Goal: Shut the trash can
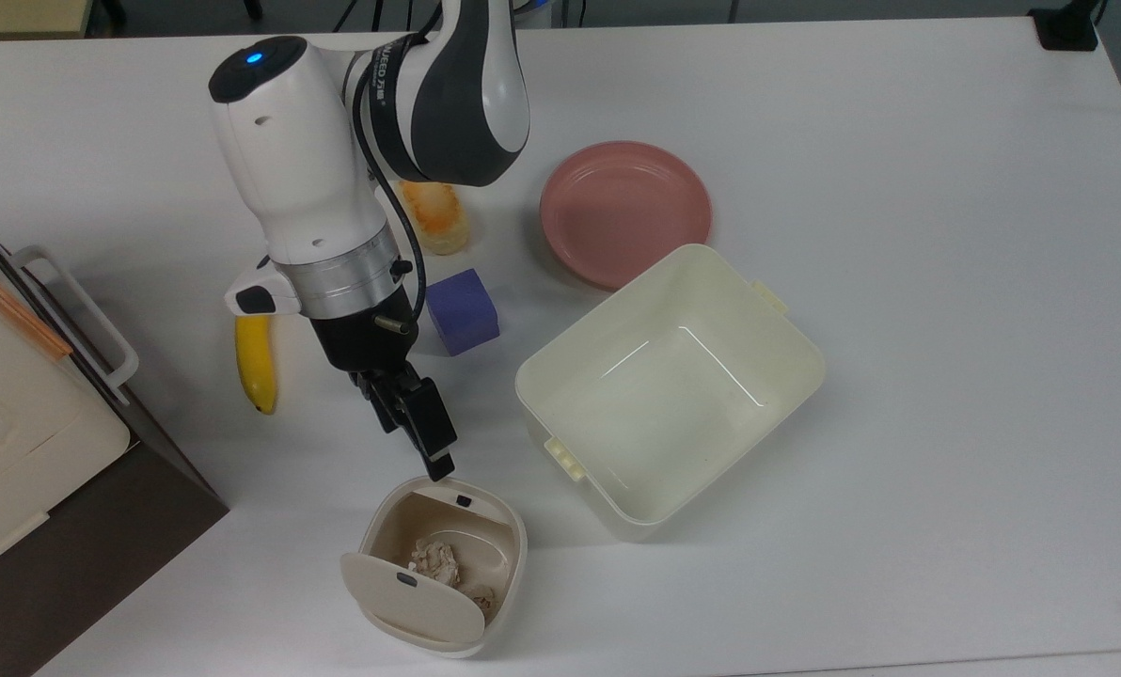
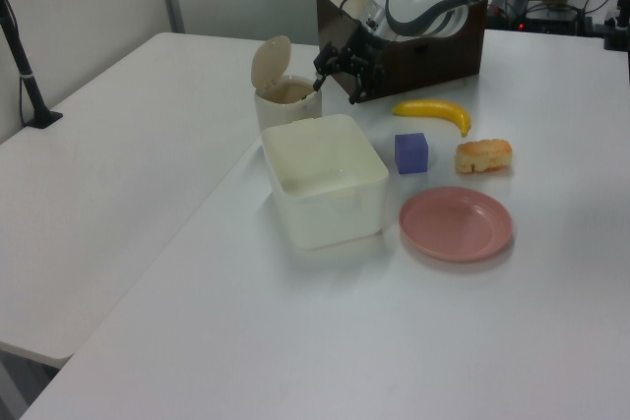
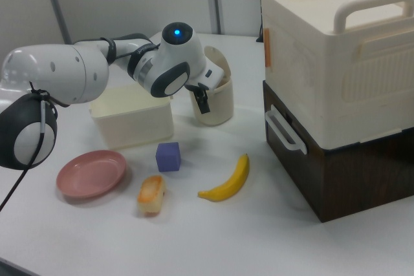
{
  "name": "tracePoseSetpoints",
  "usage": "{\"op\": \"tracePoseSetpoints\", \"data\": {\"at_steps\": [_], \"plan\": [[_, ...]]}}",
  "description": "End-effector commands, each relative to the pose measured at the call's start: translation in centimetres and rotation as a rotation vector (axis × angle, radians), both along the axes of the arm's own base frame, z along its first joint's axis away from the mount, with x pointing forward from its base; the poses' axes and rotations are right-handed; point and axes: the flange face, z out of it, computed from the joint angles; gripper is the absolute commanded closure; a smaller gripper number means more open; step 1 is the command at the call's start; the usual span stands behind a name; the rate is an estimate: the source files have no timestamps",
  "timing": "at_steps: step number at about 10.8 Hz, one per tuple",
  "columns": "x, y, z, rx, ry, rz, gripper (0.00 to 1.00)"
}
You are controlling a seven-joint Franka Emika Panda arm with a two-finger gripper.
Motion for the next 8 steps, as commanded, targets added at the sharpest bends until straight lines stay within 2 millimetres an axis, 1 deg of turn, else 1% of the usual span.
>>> {"op": "tracePoseSetpoints", "data": {"at_steps": [1, 2, 3, 4, 5, 7, 8], "plan": [[2.1, 0.0, -0.2, 0.036, -0.045, -0.054, 0.00], [2.2, -0.1, -0.7, 0.038, -0.040, -0.061, 0.00], [2.2, 0.0, -2.4, 0.038, -0.017, -0.060, 0.00], [2.1, -0.1, -3.3, 0.041, -0.003, -0.063, 0.00], [2.2, -0.4, -4.9, 0.040, 0.010, -0.070, 0.00], [2.3, -0.7, -4.8, 0.034, -0.014, -0.083, 0.00], [2.4, -0.5, -4.8, 0.033, -0.015, -0.079, 0.00]]}}
